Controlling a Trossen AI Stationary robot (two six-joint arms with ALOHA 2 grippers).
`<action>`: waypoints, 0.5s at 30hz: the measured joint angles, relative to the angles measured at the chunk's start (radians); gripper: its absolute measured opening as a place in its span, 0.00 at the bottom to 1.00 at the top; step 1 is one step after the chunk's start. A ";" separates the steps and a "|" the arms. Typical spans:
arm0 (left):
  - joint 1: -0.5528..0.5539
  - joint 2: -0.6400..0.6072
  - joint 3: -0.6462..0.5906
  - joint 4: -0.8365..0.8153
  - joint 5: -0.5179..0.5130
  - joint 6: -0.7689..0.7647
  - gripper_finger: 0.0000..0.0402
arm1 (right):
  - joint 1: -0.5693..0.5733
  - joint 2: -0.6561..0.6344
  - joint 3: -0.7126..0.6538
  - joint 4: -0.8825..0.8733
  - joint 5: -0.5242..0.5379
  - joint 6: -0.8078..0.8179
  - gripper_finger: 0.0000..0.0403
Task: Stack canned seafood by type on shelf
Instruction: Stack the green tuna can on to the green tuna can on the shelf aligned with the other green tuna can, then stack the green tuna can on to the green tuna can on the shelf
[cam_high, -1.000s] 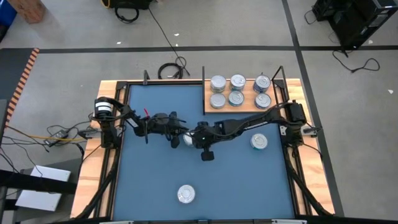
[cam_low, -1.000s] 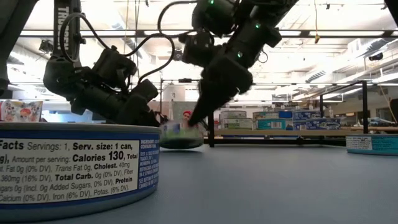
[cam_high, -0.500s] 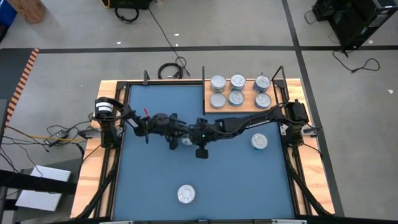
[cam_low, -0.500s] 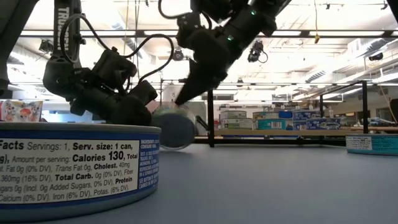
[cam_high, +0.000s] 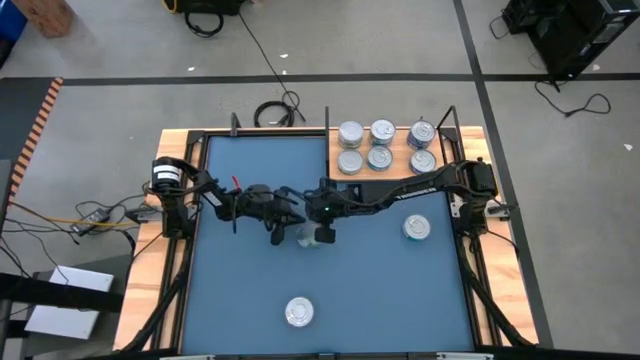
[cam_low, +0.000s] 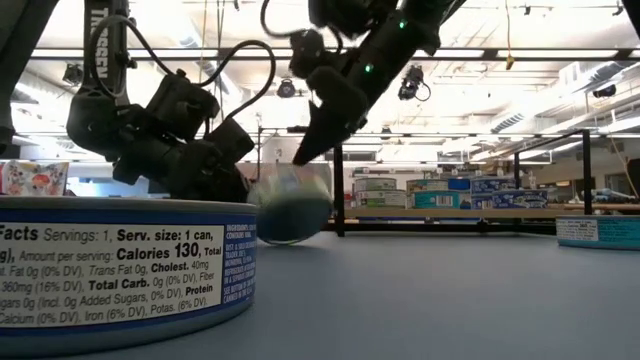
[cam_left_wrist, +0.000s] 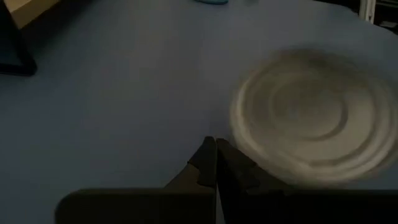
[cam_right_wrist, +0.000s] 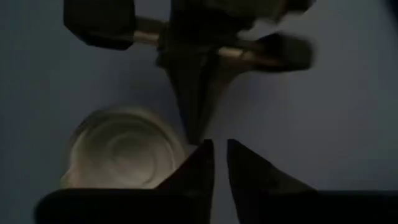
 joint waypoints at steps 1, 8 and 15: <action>0.000 0.000 0.000 -0.001 -0.001 0.000 0.01 | -0.002 -0.012 0.000 -0.008 0.006 -0.013 0.17; -0.002 0.000 0.000 0.001 -0.002 0.019 0.01 | 0.007 -0.047 0.002 -0.075 -0.088 -0.039 0.38; -0.020 0.000 0.003 0.007 0.021 0.019 0.01 | 0.097 -0.038 -0.021 -0.131 -0.185 -0.062 0.32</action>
